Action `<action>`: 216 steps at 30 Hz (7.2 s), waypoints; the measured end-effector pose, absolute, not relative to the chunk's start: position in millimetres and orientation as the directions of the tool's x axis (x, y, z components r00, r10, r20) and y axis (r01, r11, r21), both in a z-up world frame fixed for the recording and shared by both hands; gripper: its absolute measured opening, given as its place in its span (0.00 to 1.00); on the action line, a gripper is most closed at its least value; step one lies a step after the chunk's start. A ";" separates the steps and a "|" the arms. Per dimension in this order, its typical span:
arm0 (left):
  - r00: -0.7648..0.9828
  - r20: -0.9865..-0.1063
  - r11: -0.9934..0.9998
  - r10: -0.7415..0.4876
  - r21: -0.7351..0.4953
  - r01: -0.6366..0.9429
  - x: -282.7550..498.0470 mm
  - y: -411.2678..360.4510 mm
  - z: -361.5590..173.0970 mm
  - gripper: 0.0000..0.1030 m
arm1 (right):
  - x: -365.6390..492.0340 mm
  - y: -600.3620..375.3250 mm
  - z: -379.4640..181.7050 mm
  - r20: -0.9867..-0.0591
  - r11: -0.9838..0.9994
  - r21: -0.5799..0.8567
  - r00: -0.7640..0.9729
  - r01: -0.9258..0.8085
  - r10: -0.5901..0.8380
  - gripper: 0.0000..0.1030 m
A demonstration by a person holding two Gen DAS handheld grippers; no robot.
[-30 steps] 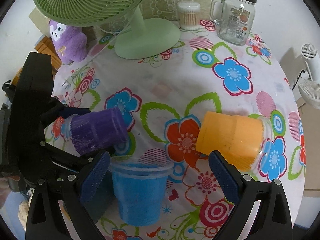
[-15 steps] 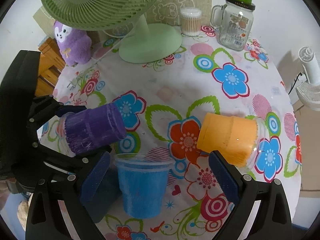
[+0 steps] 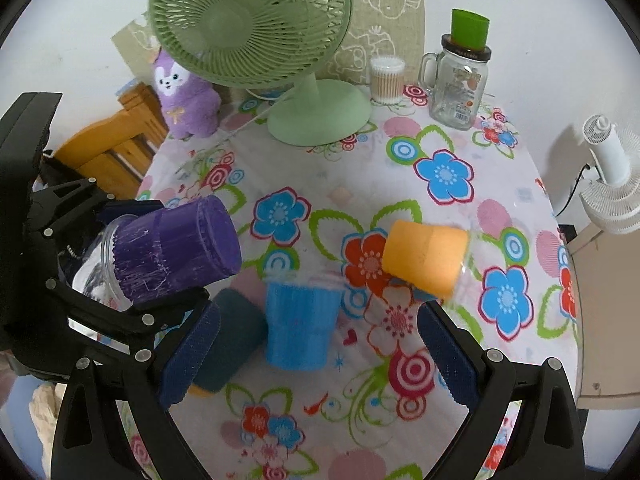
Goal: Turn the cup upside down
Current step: 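Close the right gripper on the purple cup's body and lift it, then carry the purple cup with the right gripper over the open table area, then rotate the right gripper to turn the purple cup mouth-down, then lower the purple cup onto the tablecloth and open the right gripper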
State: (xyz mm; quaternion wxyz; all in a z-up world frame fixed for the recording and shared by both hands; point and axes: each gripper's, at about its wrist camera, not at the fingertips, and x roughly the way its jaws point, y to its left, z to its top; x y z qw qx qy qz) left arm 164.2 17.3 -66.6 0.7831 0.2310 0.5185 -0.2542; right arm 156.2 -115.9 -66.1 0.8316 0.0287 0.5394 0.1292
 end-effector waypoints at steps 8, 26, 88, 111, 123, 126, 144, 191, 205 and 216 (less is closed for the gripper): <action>0.315 -0.930 0.725 -0.189 0.084 0.683 114.5 -7.8 -61.2 0.80 | 107.3 -131.1 -56.4 -0.882 0.961 0.170 0.401 -0.217 0.247 0.97; 0.190 -0.944 0.512 -0.270 0.026 0.859 37.6 -74.0 -106.1 0.80 | 17.2 -191.5 -97.3 -0.882 0.969 0.224 0.402 -0.105 0.247 0.97; 0.380 -0.915 0.972 -0.139 -0.052 0.229 -12.4 -56.8 -147.8 0.94 | 8.4 -203.7 -127.2 -0.784 0.809 0.089 0.460 -0.581 0.417 0.97; 0.408 -0.912 0.991 -0.040 0.017 0.134 -23.8 -40.1 -178.9 0.94 | 22.3 -179.4 -173.3 -0.776 0.762 0.135 0.411 -0.634 0.479 0.82; 0.403 -0.913 0.991 -0.059 -0.006 0.133 -17.4 -30.9 -183.2 0.94 | 30.7 -167.4 -183.1 -0.774 0.755 0.113 0.420 -0.646 0.474 0.77; 0.399 -0.915 0.991 -0.062 -0.008 0.135 -14.4 -30.3 -184.5 0.94 | 33.8 -168.7 -182.9 -0.770 0.755 0.121 0.419 -0.645 0.481 0.62; 0.391 -0.919 0.992 -0.044 0.006 0.125 -17.4 -43.8 -152.0 0.94 | 18.9 -177.7 -141.6 -0.803 0.786 0.141 0.395 -0.602 0.447 0.56; 0.340 -0.924 0.969 -0.173 -0.098 0.225 13.9 -13.4 -131.6 0.94 | 28.6 -147.6 -120.9 -0.998 0.934 0.038 0.025 -0.355 0.050 0.56; 0.309 -0.933 0.977 -0.184 -0.140 0.160 40.1 22.4 -143.5 0.93 | 62.6 -104.4 -134.6 -0.998 0.895 0.057 -0.019 -0.441 0.054 0.69; 0.372 -0.918 0.990 -0.139 -0.114 0.089 46.5 33.3 -107.5 0.93 | 65.2 -123.4 -104.1 -0.965 0.929 0.131 0.168 -0.346 0.199 0.78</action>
